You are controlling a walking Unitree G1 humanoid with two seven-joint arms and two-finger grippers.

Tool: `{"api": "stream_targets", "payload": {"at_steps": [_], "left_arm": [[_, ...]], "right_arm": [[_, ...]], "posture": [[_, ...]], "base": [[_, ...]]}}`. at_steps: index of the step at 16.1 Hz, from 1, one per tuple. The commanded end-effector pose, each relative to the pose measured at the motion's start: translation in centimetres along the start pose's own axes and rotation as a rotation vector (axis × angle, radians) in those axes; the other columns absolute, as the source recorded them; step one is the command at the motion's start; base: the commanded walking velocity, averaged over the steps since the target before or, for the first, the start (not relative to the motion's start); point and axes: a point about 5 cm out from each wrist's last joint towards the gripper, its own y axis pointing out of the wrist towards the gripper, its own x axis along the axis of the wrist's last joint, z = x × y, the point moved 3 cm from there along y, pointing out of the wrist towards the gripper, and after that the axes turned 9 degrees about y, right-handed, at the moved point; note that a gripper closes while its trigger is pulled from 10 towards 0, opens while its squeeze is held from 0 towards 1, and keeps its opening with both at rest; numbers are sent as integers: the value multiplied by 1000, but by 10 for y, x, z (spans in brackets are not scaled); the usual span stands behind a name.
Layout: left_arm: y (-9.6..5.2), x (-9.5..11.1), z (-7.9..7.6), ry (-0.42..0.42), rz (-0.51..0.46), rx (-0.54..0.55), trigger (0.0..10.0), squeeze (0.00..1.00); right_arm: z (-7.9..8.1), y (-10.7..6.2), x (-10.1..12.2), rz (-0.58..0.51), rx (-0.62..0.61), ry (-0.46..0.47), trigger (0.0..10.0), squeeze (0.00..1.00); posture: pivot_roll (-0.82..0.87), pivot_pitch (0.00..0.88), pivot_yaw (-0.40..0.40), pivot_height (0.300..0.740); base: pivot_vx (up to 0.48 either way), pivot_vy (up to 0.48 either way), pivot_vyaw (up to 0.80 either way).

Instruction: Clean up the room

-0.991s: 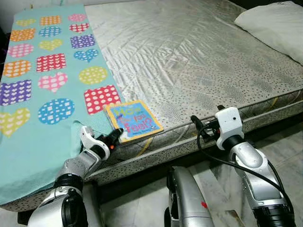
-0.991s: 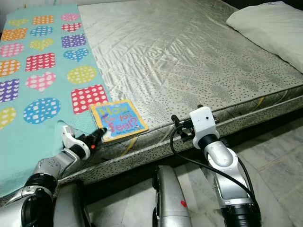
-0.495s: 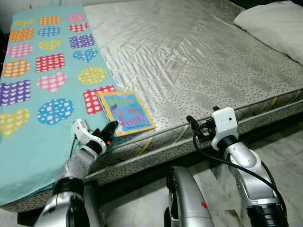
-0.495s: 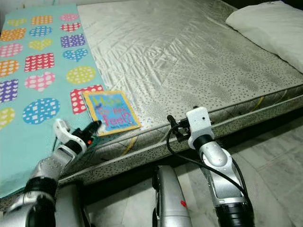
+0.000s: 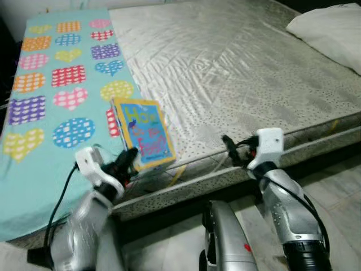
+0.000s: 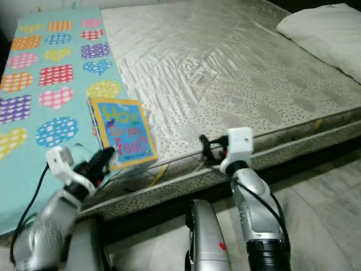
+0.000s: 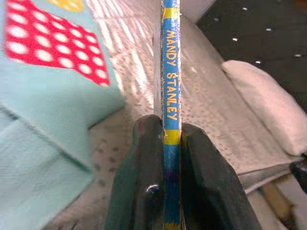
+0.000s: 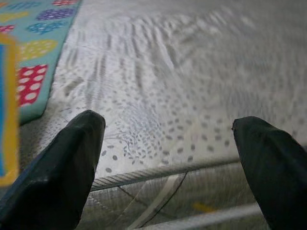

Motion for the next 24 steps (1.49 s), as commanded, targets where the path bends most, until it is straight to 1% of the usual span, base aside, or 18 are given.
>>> {"api": "stream_targets", "payload": {"at_steps": [1, 2, 3, 7, 10, 14, 20, 21, 23, 24], "left_arm": [[-3, 10, -9, 61, -41, 13, 0, 0], [-5, 6, -10, 75, -30, 24, 0, 0], [-4, 6, -10, 71, -27, 31, 0, 0], [-1, 13, -15, 89, -45, 36, 0, 0], [0, 12, -19, 87, -48, 27, 0, 0], [1, 11, -21, 81, -49, 22, 0, 0], [3, 12, -22, 86, -51, 22, 0, 0], [3, 12, -22, 83, -54, 22, 0, 0], [4, 12, -22, 83, -55, 22, 0, 0], [5, 12, -22, 85, -53, 23, 0, 0]], "right_arm": [[1, -2, 8, -26, -8, 47, 10000, 0], [2, -3, 8, -38, -15, 58, 10000, 0], [3, -3, 9, -44, -20, 56, 10000, 0], [6, 0, 20, -80, -11, 66, 10000, 0], [6, 1, 26, -96, 4, 53, 10000, 0], [6, 1, 28, -98, 7, 52, 10000, 0], [10, 1, 29, -103, 32, 42, 10000, 0], [13, 1, 29, -106, 47, 26, 10000, 0], [15, 0, 28, -105, 45, 26, 10000, 0], [15, 0, 28, -106, 39, 41, 10000, 0]], "posture": [[-151, 0, 2, 487], [-154, 0, 7, 487], [-154, 0, 10, 487], [-158, 0, 15, 487], [-161, 0, 10, 487], [-165, 0, 10, 487], [-166, 0, 13, 487], [-168, 0, 15, 487], [-168, 0, 16, 487], [-168, 0, 19, 487]], "base": [[0, 0, 0], [0, 0, 0], [0, 0, 0], [0, 0, 0], [0, 0, -531], [0, 0, -530], [0, 0, -531], [0, 0, 0], [0, 0, 0], [0, 0, 0]]}}
